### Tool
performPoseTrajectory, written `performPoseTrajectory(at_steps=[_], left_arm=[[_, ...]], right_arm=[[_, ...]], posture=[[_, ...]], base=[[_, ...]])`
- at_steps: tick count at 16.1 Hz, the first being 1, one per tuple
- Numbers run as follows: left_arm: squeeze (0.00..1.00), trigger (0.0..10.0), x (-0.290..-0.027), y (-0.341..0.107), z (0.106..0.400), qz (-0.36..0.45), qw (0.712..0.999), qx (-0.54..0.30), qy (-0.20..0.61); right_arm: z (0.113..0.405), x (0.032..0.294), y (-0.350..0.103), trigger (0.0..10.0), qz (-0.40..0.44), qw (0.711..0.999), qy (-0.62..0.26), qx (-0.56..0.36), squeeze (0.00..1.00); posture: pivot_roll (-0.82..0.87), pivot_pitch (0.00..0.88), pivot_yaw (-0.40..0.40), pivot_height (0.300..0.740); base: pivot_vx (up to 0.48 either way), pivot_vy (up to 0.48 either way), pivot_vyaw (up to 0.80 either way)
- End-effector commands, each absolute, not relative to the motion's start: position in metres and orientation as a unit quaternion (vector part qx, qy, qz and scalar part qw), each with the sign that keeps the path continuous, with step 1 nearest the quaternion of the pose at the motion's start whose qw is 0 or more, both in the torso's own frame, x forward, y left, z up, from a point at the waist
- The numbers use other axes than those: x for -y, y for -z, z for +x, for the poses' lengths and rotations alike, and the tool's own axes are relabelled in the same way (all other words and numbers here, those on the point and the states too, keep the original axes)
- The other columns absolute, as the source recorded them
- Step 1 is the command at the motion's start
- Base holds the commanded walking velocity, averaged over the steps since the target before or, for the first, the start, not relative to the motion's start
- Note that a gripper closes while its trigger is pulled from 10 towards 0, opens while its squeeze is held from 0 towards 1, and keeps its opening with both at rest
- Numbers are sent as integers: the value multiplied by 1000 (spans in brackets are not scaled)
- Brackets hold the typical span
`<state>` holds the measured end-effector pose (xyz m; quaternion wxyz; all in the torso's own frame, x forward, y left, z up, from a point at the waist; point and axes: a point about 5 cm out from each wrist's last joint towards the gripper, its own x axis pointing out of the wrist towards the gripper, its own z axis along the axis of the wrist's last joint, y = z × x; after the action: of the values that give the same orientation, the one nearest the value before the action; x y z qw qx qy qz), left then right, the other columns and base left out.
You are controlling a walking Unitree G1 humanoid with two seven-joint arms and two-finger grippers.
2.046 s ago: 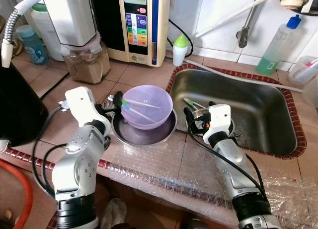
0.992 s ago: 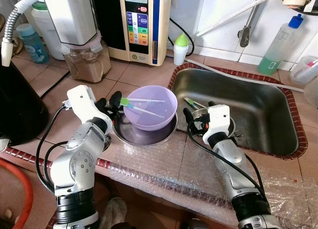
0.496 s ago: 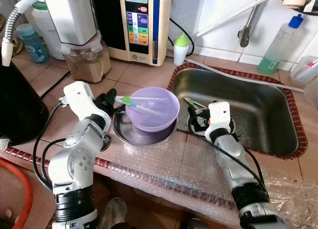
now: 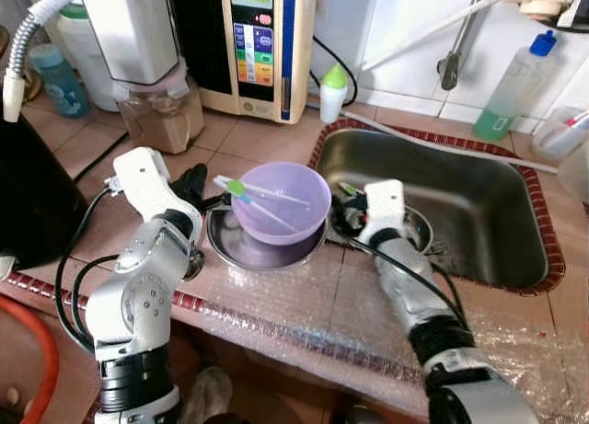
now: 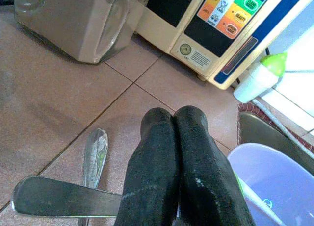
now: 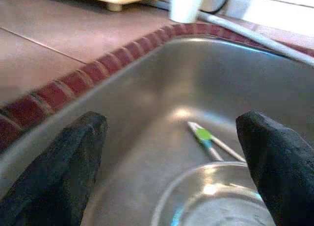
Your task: Kitchen organization
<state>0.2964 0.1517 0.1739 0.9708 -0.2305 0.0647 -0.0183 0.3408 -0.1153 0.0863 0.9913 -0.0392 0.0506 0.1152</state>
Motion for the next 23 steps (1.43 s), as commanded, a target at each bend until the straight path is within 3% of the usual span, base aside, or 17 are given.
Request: performPoseTrajectory(at_steps=[1,5,6,7,13,14,19,20,23], left_arm=[[0,0,-150,-183,297,-226,972,-52,25],[0,0,-151,-188,298,-218,975,-45,23],[0,2118,-151,-188,298,-216,975,-44,22],[0,2118,-151,-189,298,-215,975,-44,22],[0,4627,-150,-190,299,-211,976,-45,21],[0,9725,-149,-189,298,-209,977,-46,21],[0,10000,-149,-190,296,-199,979,-38,15],[1000,10000,-150,-190,294,-206,978,-32,11],[1000,10000,-150,-197,289,-230,973,7,24]], right_arm=[[336,106,-74,10000,-28,987,-132,-84,0],[338,96,-74,10000,-9,985,-147,-89,0],[338,92,-74,10000,9,984,-151,-91,0],[338,91,-74,10000,15,984,-153,-93,0],[339,74,-76,10000,16,980,-172,-94,0],[339,69,-76,10000,20,979,-177,-95,0],[340,74,-82,10000,-1,984,-167,-64,0],[340,83,-84,10000,-11,987,-154,-46,0],[336,111,-88,10000,-35,991,-128,-8,0]], posture=[[55,0,6,740],[56,0,8,740],[56,0,8,740],[56,0,8,740],[56,0,6,740],[57,0,7,740],[59,0,3,740],[60,0,1,740],[60,0,0,740]], base=[[0,0,0],[0,0,0],[0,0,0],[0,0,0],[0,0,0],[0,0,0],[0,0,0],[0,0,0],[0,0,0]])
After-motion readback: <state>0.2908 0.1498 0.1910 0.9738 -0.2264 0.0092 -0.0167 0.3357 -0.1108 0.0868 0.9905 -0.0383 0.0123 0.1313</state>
